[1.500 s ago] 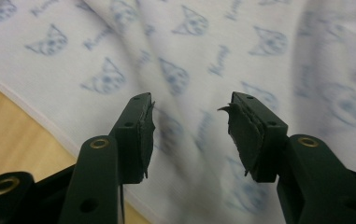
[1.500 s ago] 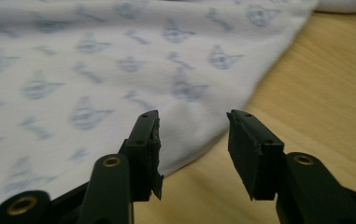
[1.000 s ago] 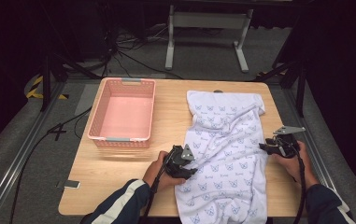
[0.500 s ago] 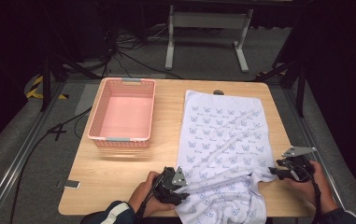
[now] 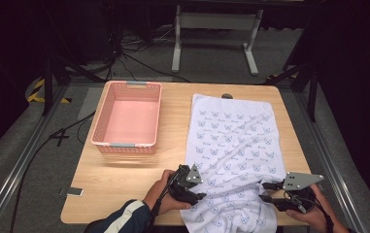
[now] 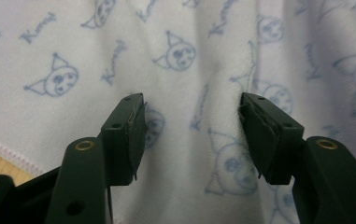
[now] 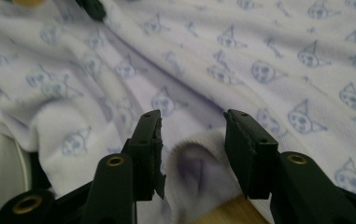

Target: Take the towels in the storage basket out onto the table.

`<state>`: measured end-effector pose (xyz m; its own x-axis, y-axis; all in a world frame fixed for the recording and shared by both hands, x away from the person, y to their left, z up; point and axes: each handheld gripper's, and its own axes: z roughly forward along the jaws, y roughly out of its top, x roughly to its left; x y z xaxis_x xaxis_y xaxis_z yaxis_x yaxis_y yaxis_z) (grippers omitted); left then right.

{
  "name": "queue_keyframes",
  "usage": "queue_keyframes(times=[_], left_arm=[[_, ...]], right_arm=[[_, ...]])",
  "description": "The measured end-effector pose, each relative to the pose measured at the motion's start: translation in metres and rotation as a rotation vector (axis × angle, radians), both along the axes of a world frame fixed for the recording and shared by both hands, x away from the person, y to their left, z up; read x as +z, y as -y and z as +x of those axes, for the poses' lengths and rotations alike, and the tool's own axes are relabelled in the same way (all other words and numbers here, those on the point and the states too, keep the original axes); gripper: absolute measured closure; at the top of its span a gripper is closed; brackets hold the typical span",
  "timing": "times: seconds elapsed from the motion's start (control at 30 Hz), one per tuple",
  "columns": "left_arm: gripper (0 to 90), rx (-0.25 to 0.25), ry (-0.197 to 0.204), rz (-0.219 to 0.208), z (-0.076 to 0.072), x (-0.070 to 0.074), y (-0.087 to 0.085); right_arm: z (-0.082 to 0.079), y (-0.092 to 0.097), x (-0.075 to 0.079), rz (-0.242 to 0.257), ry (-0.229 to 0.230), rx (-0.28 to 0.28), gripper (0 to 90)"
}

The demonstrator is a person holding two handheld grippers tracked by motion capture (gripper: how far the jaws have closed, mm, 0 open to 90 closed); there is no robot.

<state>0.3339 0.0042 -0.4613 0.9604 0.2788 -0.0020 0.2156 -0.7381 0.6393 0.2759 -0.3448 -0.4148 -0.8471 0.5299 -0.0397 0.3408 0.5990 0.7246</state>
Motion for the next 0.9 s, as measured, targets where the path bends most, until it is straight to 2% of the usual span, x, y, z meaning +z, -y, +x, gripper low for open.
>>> queue_keyframes(times=[0.07,0.1,0.13,0.17,0.2,0.27,0.3,0.33,0.37,0.4,0.43,0.5,0.6,0.7,0.8,0.83,0.9], left_arm=[[42.5,0.013,0.012,0.005,0.004,0.000,0.000],[41.7,0.034,0.007,-0.012,0.005,-0.001,0.000],[41.2,0.039,0.008,-0.016,0.008,-0.001,-0.001],[41.2,0.045,0.001,-0.011,0.009,-0.001,-0.001],[41.6,0.043,0.005,-0.001,0.010,0.000,-0.002],[41.2,0.055,0.011,-0.008,0.012,-0.001,-0.004],[41.1,0.056,0.011,-0.013,0.013,-0.001,-0.005],[41.1,0.052,0.008,-0.009,0.013,-0.001,-0.006],[41.3,0.046,0.014,-0.005,0.013,-0.001,-0.008],[41.3,0.054,0.009,0.003,0.012,0.000,-0.009],[41.7,0.043,0.012,0.001,0.012,0.000,-0.010],[43.0,0.042,-0.006,0.011,0.010,0.001,-0.013],[43.3,0.046,-0.012,0.015,-0.003,0.001,-0.020],[42.8,0.040,-0.021,0.029,-0.018,0.002,-0.025],[41.9,0.033,-0.052,0.022,-0.029,0.003,-0.029],[43.0,0.034,-0.043,0.022,-0.030,0.004,-0.030],[41.6,0.049,-0.021,-0.017,-0.031,0.005,-0.030]], right_arm=[[0.000,0.000,0.004,0.017,0.027,-0.024,55.0],[0.002,0.000,0.005,0.019,0.022,-0.015,55.0],[0.007,-0.002,-0.002,-0.021,0.006,-0.020,61.1],[0.007,-0.002,-0.002,-0.021,0.006,-0.020,61.1],[0.010,-0.003,-0.007,-0.051,-0.016,-0.008,61.9],[0.014,-0.001,-0.016,-0.079,-0.058,-0.001,63.9],[0.019,0.004,-0.023,-0.114,-0.102,-0.003,64.7],[0.019,0.004,-0.023,-0.114,-0.102,-0.003,64.7],[0.020,0.010,-0.025,-0.113,-0.121,-0.026,70.1],[0.020,0.010,-0.025,-0.113,-0.121,-0.026,70.1],[0.020,0.012,-0.026,-0.120,-0.134,-0.021,71.4],[0.015,0.017,-0.025,-0.132,-0.154,-0.017,76.1],[0.003,0.025,-0.025,-0.123,-0.220,0.018,76.0],[-0.011,0.027,-0.023,-0.125,-0.265,0.049,73.4],[-0.023,0.026,-0.021,-0.137,-0.284,0.088,69.3],[-0.027,0.025,-0.019,-0.142,-0.284,0.101,67.9],[-0.031,0.027,-0.012,-0.113,-0.261,0.110,63.9]])
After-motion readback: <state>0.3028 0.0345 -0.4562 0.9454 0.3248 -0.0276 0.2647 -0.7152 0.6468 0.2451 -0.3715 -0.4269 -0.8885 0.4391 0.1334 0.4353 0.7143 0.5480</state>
